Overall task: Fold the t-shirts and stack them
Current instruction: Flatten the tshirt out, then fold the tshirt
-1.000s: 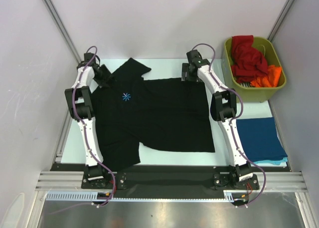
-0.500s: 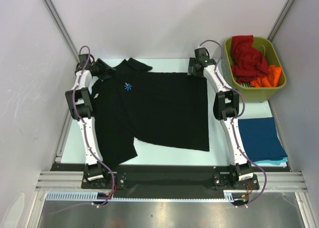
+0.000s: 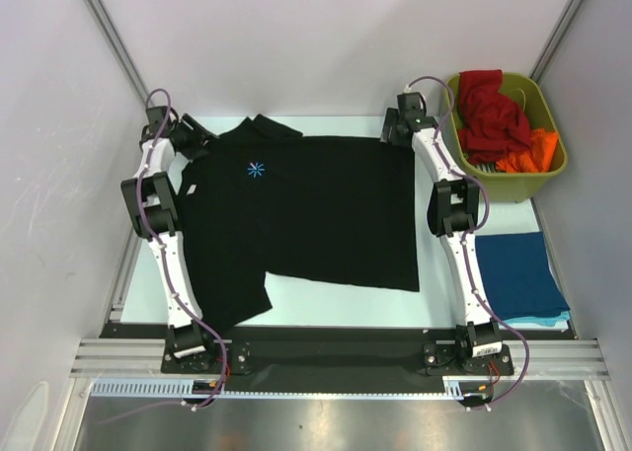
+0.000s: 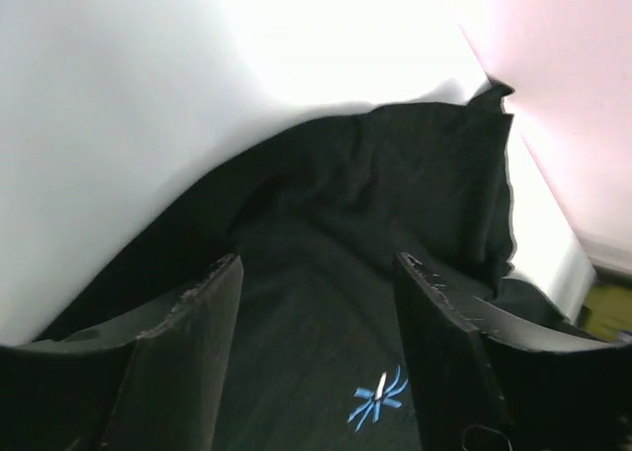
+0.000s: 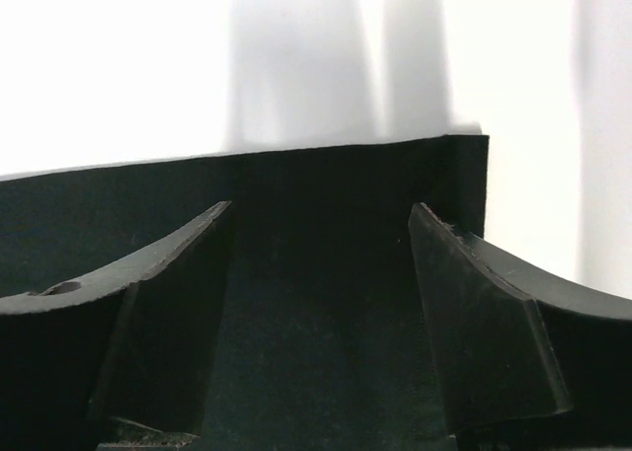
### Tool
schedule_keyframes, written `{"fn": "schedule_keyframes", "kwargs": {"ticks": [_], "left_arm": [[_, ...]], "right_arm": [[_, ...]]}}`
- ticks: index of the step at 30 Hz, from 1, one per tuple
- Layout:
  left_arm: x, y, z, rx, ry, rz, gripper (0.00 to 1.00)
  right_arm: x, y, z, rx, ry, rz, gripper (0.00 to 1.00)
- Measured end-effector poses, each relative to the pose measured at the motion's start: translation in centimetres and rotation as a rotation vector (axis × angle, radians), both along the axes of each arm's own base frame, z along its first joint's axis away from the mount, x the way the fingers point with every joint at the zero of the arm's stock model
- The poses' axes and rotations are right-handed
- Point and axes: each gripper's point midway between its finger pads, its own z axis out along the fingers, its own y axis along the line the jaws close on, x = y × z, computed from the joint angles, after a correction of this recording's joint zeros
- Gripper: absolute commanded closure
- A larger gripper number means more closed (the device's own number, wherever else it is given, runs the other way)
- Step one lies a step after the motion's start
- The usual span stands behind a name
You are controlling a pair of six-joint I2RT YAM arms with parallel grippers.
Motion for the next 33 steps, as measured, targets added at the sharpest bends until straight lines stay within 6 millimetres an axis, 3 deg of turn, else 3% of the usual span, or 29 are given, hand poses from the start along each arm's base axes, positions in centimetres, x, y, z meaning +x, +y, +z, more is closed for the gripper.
{"fn": "schedule_keyframes", "kwargs": {"ticks": [3, 5, 7, 9, 13, 15, 18, 21, 24, 26, 28, 33], "left_arm": [[-1.2, 0.4, 1.6, 0.075, 0.023, 0.007, 0.28], [-2.5, 0.5, 3.9, 0.141, 0.021, 0.007, 0.27], [-4.2, -0.1, 5.9, 0.181, 0.028, 0.002, 0.27], [-6.9, -1.4, 8.6, 0.227, 0.013, -0.004, 0.28], [-14.2, -4.7, 11.1, 0.273, 0.034, -0.034, 0.32], [-18.6, -5.9, 10.9, 0.295, 0.068, -0.041, 0.34], [-24.7, -5.4, 9.2, 0.331, 0.170, 0.013, 0.34], [-31.6, -4.4, 6.7, 0.357, 0.296, 0.113, 0.34], [-37.5, -4.1, 5.7, 0.358, 0.356, 0.201, 0.34], [-40.1, -3.9, 5.9, 0.340, 0.356, 0.268, 0.32], [-42.0, -3.5, 5.9, 0.304, 0.365, 0.354, 0.35], [-45.6, -3.2, 3.1, 0.233, 0.493, 0.498, 0.43]], "right_arm": [[-0.3, 0.2, 0.5, -0.007, 0.003, 0.004, 0.21], [-0.8, 0.3, 1.2, -0.014, 0.014, 0.002, 0.19], [-2.0, 0.6, 3.4, -0.012, 0.028, 0.004, 0.17], [-2.8, 1.0, 5.3, -0.008, 0.026, 0.008, 0.14], [-6.6, 2.4, 11.0, -0.004, 0.028, 0.040, 0.09], [-9.2, 3.9, 13.7, 0.001, 0.030, 0.073, 0.05], [-13.8, 6.6, 15.7, 0.016, 0.054, 0.145, 0.00], [-19.4, 9.9, 15.5, 0.002, 0.115, 0.248, 0.00], [-25.3, 13.0, 14.2, 0.003, 0.183, 0.369, 0.00], [-28.8, 14.9, 13.3, 0.063, 0.233, 0.462, 0.00], [-31.9, 15.4, 12.7, 0.144, 0.303, 0.526, 0.00], [-33.7, 13.7, 12.9, 0.253, 0.353, 0.539, 0.00]]}}
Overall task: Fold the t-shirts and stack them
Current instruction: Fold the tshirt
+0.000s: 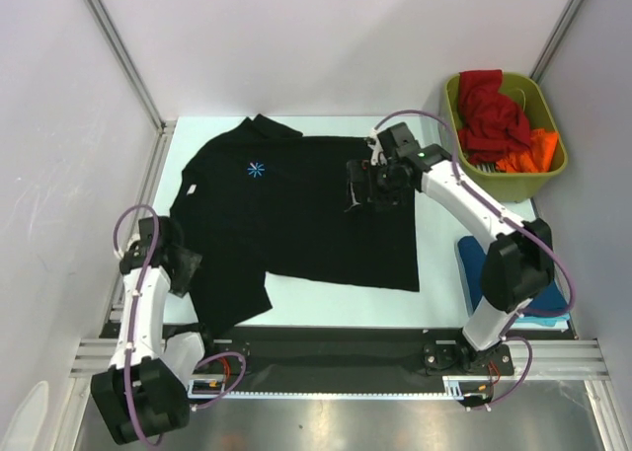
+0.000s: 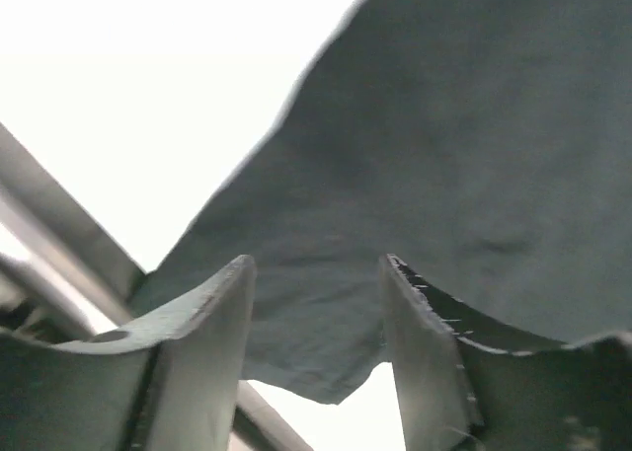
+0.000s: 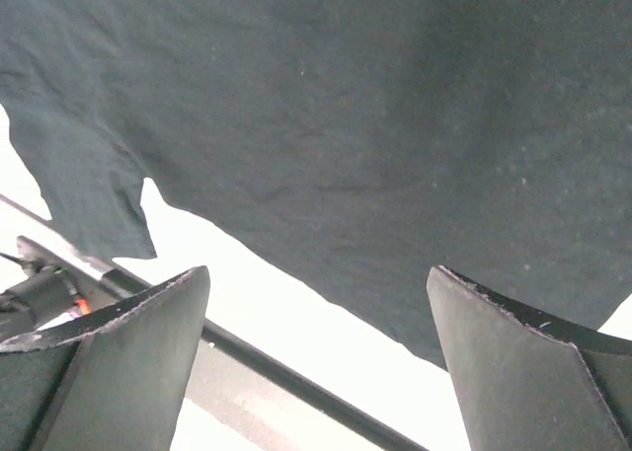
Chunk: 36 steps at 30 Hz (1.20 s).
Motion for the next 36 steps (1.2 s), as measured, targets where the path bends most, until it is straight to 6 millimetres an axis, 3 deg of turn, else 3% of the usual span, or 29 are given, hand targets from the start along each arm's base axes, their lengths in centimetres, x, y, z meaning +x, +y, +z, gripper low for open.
{"fn": "schedule_keyframes", "kwargs": {"ticks": [4, 12, 26, 29, 32, 34, 35, 36], "left_arm": [[-2.5, 0.4, -2.6, -0.026, 0.127, 0.092, 0.50], [-3.9, 1.6, -4.4, -0.035, 0.237, 0.164, 0.43], [-2.1, 2.7, -6.2, -0.041, 0.237, 0.154, 0.49], [-2.1, 2.7, -6.6, -0.043, 0.238, 0.146, 0.55], [-2.1, 2.6, -7.0, -0.045, 0.243, 0.137, 0.67], [-1.9, 2.7, -7.0, -0.046, 0.237, 0.135, 0.68], [-1.9, 2.6, -7.0, -0.047, 0.236, 0.133, 0.71], [-1.8, 2.6, -7.0, -0.048, 0.234, 0.130, 0.81]], "right_arm": [[-1.5, -0.6, 0.7, 0.065, 0.016, 0.000, 0.00], [-3.9, 0.3, 0.9, 0.151, 0.070, 0.039, 0.00], [-3.3, 0.4, 1.5, 0.207, 0.071, 0.032, 0.00], [-3.5, 0.4, 1.2, 0.203, 0.078, 0.031, 0.00], [-3.8, 0.1, 0.5, 0.194, 0.090, 0.024, 0.00], [-4.2, -0.2, 0.1, 0.185, 0.101, 0.011, 0.00], [-4.4, -0.4, 0.0, 0.181, 0.102, 0.005, 0.00], [-4.6, -0.5, -0.1, 0.178, 0.102, -0.002, 0.00]]}}
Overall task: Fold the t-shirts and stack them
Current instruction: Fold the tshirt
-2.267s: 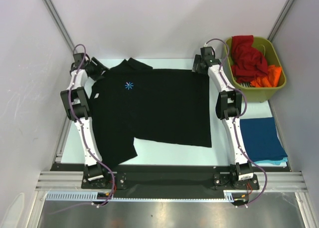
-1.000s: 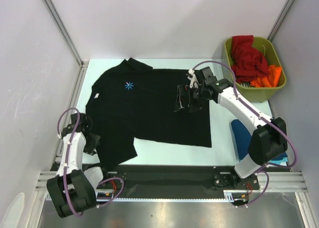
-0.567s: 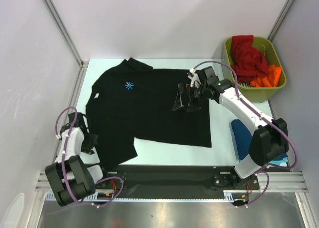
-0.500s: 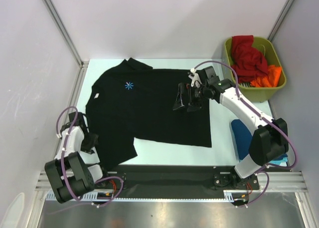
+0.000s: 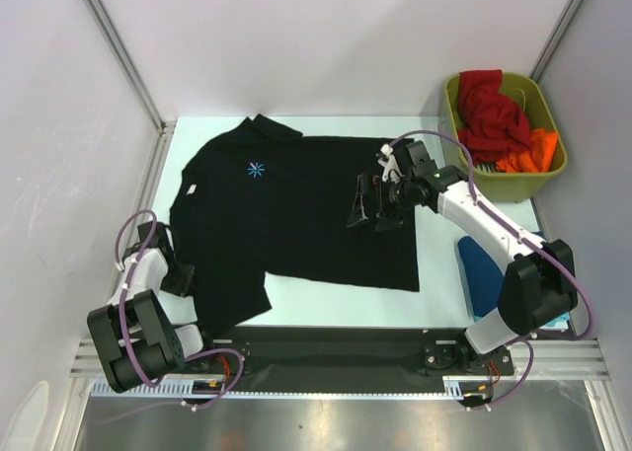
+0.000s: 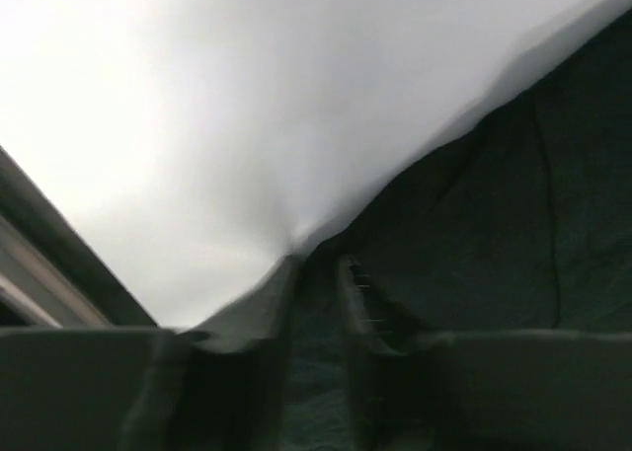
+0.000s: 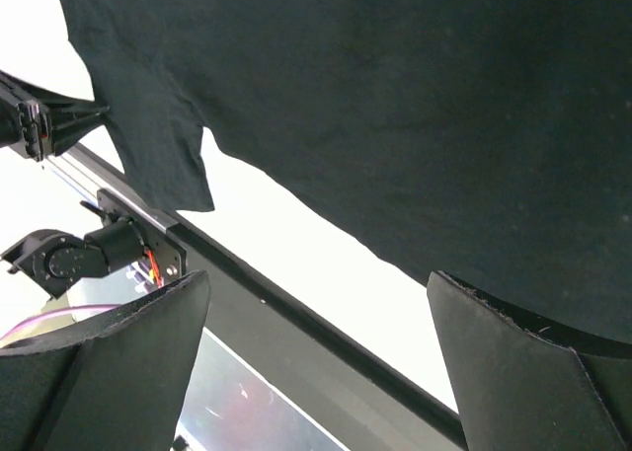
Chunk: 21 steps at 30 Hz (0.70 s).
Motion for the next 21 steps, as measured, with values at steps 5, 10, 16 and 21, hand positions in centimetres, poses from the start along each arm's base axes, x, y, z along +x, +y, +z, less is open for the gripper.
{"fn": "schedule_keyframes", "kwargs": {"ticks": [5, 10, 16, 21], "left_arm": [[0.6, -0.1, 0.1, -0.008, -0.023, -0.012, 0.90], [0.7, -0.1, 0.2, -0.006, -0.036, -0.014, 1.00], [0.2, -0.4, 1.2, 0.015, -0.047, -0.010, 1.00], [-0.2, -1.2, 2.4, 0.055, -0.078, -0.015, 1.00]], "right_arm": [[-0.7, -1.3, -1.4, -0.022, 0.053, -0.069, 0.01], [-4.1, -6.0, -7.1, -0.090, 0.258, -0.241, 0.20], [-8.4, -11.3, -10.5, -0.138, 0.448, -0.489, 0.28], [-9.4, -13.6, -11.9, -0.127, 0.522, -0.665, 0.29]]}}
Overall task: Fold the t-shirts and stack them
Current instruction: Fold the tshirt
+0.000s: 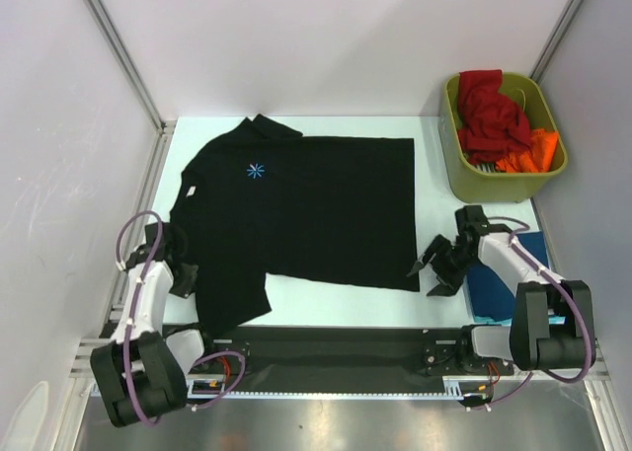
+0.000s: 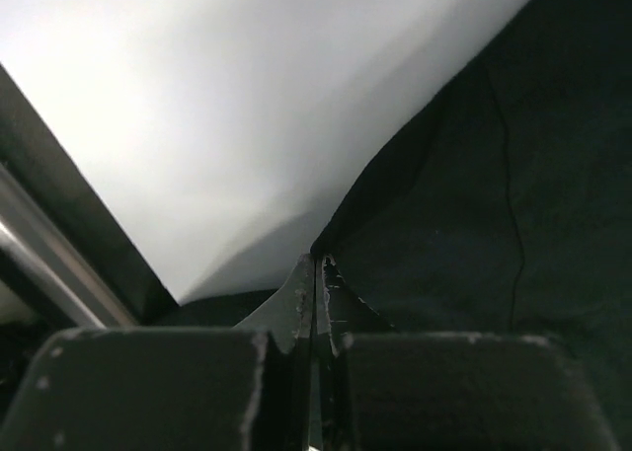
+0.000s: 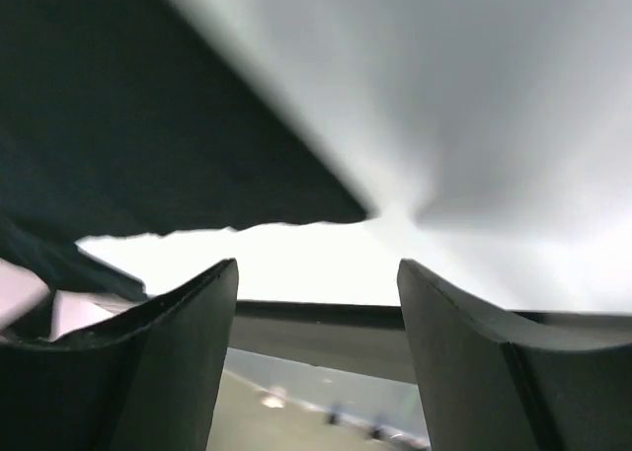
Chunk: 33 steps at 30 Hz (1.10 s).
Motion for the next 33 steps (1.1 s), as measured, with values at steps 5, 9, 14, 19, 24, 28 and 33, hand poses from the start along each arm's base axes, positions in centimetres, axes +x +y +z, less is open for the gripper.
{"fn": "schedule_keyframes", "kwargs": {"ticks": [5, 9, 14, 19, 24, 28, 33], "left_arm": [[-0.2, -0.8, 1.2, 0.048, -0.042, -0.023, 1.00], [-0.2, -1.1, 1.6, 0.066, -0.062, -0.030, 1.00], [-0.7, -1.3, 1.8, 0.072, -0.060, -0.012, 1.00], [-1.1, -1.2, 1.6, 0.074, -0.038, 0.010, 1.00], [-1.2, -1.2, 1.9, 0.073, -0.028, 0.013, 1.00], [-1.3, -1.0, 2.3, 0.085, -0.026, 0.016, 1.00], [-1.4, -0.8, 2.6, 0.098, -0.018, 0.018, 1.00]], "right_arm": [[-0.2, -2.9, -1.4, -0.032, 0.072, -0.147, 0.28], [-0.1, -4.0, -1.8, -0.057, 0.078, -0.184, 0.34], [-0.6, -4.3, -2.6, -0.061, 0.091, -0.214, 0.41], [-0.3, -3.3, -2.5, -0.075, 0.067, -0.203, 0.40], [-0.2, -2.3, -2.9, -0.076, 0.064, -0.213, 0.49], [0.1, -1.5, -3.0, -0.068, 0.067, -0.226, 0.53], [0.3, -1.1, -3.2, -0.073, 0.073, -0.244, 0.63]]}}
